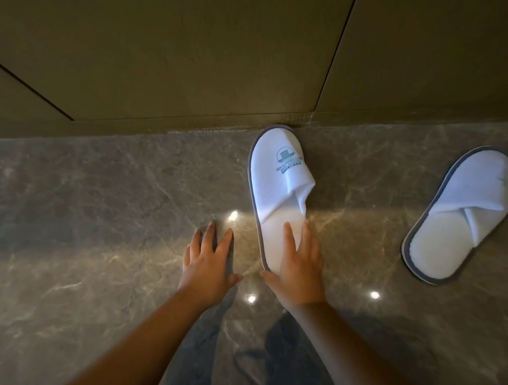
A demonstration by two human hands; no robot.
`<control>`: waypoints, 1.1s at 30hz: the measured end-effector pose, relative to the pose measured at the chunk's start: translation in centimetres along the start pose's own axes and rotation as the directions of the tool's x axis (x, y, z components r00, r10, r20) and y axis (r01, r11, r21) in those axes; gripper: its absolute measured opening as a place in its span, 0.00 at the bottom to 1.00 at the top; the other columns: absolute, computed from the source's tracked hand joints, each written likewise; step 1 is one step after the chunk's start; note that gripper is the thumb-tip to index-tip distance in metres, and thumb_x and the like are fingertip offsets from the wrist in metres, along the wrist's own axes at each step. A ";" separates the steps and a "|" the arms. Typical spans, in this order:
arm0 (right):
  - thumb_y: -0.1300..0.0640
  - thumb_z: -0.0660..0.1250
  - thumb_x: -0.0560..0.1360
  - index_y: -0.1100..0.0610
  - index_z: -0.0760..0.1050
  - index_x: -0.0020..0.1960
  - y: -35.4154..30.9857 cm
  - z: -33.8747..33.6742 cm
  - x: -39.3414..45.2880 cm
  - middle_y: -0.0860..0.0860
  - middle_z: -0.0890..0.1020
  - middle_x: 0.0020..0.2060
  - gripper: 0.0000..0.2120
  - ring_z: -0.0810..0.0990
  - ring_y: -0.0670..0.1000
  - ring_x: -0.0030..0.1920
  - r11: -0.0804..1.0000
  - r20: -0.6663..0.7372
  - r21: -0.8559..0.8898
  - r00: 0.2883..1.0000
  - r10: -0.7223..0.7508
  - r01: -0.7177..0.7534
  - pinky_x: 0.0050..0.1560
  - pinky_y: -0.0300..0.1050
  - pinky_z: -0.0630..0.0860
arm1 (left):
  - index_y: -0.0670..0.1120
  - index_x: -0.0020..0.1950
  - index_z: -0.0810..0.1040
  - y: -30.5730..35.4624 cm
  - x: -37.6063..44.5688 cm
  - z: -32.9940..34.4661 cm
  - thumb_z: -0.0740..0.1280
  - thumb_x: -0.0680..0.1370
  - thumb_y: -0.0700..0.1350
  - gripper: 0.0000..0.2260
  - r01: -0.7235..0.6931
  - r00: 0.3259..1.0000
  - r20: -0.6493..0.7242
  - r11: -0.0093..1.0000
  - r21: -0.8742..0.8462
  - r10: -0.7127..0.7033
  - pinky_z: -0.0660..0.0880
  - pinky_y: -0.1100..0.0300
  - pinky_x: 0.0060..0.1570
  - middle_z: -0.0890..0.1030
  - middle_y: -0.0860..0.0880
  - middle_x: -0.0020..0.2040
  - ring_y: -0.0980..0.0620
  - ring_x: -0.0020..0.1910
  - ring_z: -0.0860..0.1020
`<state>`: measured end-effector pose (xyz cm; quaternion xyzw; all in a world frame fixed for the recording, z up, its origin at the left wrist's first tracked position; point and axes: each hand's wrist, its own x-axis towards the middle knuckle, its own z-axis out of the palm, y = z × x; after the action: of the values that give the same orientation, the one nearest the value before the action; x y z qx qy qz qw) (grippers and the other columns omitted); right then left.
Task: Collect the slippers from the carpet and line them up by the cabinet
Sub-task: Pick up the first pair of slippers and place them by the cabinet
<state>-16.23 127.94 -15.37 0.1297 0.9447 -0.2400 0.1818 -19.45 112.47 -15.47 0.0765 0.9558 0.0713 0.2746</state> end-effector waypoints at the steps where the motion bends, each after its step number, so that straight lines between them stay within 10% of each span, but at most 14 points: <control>1: 0.40 0.62 0.69 0.50 0.40 0.72 0.1 -0.3 -0.1 0.57 0.44 0.75 0.42 0.45 0.60 0.73 1.000 0.004 0.014 1.000 -0.006 0.005 0.72 0.56 0.52 | 0.52 0.72 0.46 0.3 0.1 -0.1 0.63 0.71 0.60 0.38 -0.005 1.000 -0.027 0.999 -0.034 0.004 0.48 0.44 0.72 0.45 0.45 0.77 0.41 0.74 0.43; 7: 0.46 0.67 0.69 0.54 0.56 0.70 4.5 -3.6 -1.5 0.57 0.61 0.72 0.35 0.58 0.57 0.71 0.978 -0.232 0.140 0.955 0.183 -0.154 0.69 0.54 0.59 | 0.53 0.72 0.49 5.8 0.7 -0.5 0.62 0.72 0.60 0.35 -0.208 0.974 -0.113 0.971 -0.117 0.195 0.49 0.46 0.72 0.48 0.47 0.77 0.44 0.75 0.46; 25: 0.45 0.74 0.63 0.56 0.47 0.71 15.1 -7.6 0.7 0.65 0.55 0.72 0.49 0.58 0.66 0.69 0.735 -0.317 0.422 0.673 0.668 -0.531 0.68 0.63 0.62 | 0.50 0.73 0.48 9.2 1.3 -0.4 0.64 0.72 0.56 0.36 -0.223 0.974 0.035 0.975 -0.011 0.223 0.49 0.46 0.72 0.46 0.46 0.76 0.43 0.74 0.44; 30: 0.53 0.75 0.62 0.57 0.51 0.71 15.4 -7.8 0.4 0.65 0.59 0.70 0.46 0.60 0.66 0.67 0.757 -0.350 0.455 0.687 0.636 -0.469 0.66 0.62 0.61 | 0.50 0.73 0.47 9.2 1.2 -0.3 0.64 0.72 0.55 0.37 -0.213 0.976 0.039 0.977 -0.009 0.213 0.48 0.46 0.72 0.44 0.46 0.76 0.44 0.74 0.43; 33: 0.58 0.76 0.59 0.58 0.51 0.71 14.5 -6.6 -1.0 0.64 0.58 0.70 0.49 0.58 0.65 0.67 0.845 -0.309 0.417 0.822 0.478 -0.335 0.67 0.55 0.55 | 0.50 0.73 0.47 9.2 1.3 -0.1 0.64 0.72 0.55 0.36 -0.212 0.977 0.034 0.977 -0.007 0.212 0.48 0.46 0.72 0.45 0.46 0.76 0.44 0.74 0.42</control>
<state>-12.39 143.47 -15.46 0.4073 0.8538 -0.3243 0.0062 -19.58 121.68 -14.38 0.1789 0.9371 0.1007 0.2822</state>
